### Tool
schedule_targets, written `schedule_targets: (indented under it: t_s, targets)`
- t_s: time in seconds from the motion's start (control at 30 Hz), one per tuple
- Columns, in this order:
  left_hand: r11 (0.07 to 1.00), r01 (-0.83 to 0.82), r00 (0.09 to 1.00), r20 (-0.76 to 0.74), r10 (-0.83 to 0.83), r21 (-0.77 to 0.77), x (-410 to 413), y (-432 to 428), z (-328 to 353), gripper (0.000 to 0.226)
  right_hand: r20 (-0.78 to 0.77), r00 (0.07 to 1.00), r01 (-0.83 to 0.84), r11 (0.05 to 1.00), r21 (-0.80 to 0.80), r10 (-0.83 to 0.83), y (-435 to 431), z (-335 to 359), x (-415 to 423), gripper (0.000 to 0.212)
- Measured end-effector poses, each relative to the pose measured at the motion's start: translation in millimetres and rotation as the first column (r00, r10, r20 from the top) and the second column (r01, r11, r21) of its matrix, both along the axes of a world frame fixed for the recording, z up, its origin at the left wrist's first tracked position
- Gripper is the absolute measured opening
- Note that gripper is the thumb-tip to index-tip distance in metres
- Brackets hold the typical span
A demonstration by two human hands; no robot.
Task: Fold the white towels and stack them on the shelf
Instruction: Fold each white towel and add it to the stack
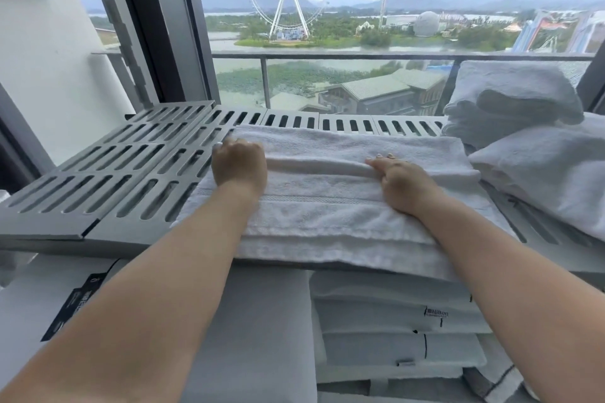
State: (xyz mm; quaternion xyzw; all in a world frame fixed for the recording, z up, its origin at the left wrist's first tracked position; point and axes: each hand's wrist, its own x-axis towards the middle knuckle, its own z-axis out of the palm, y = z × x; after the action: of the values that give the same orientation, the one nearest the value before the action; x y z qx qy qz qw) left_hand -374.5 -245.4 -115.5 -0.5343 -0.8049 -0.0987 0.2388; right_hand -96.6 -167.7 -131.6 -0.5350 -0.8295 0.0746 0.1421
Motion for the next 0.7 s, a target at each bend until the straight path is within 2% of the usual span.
schedule_targets:
  t_s: [0.1, 0.23, 0.33, 0.43, 0.53, 0.7]
  targets:
    - [0.998, 0.038, 0.998, 0.05, -0.041, 0.053, -4.0, 3.7, -3.7, 0.016, -0.007, 1.0, 0.015, 1.0, 0.015, -0.015, 7.6, 1.1, -1.2, 0.068]
    - [0.989, 0.109, 0.979, 0.159, -0.124, 0.097, -6.2, 2.3, -6.7, 0.019, -0.034, 0.999, 0.003, 0.998, 0.069, -0.001, 17.2, 0.2, 4.6, 0.066]
    - [0.99, 0.14, 0.97, 0.195, -0.143, 0.029, -8.9, 1.7, -2.3, 0.031, -0.083, 0.996, -0.021, 0.994, 0.107, 0.03, 22.7, 0.9, 7.7, 0.066]
    - [0.993, 0.121, 0.983, 0.14, -0.117, -0.016, -10.2, 5.7, 3.9, 0.024, -0.15, 0.989, 0.022, 0.989, 0.146, 0.001, 25.4, 0.7, 7.0, 0.063]
    - [0.991, 0.105, 0.982, 0.149, -0.117, 0.086, -8.8, 5.0, 4.7, 0.012, -0.17, 0.985, 0.056, 0.982, 0.179, -0.025, 26.2, -0.5, 4.4, 0.06]
    - [0.927, 0.138, 0.982, 0.076, -0.175, 0.348, -11.1, 11.0, 3.9, 0.022, -0.165, 0.983, 0.114, 0.978, 0.177, -0.085, 27.9, 0.5, 9.6, 0.05]
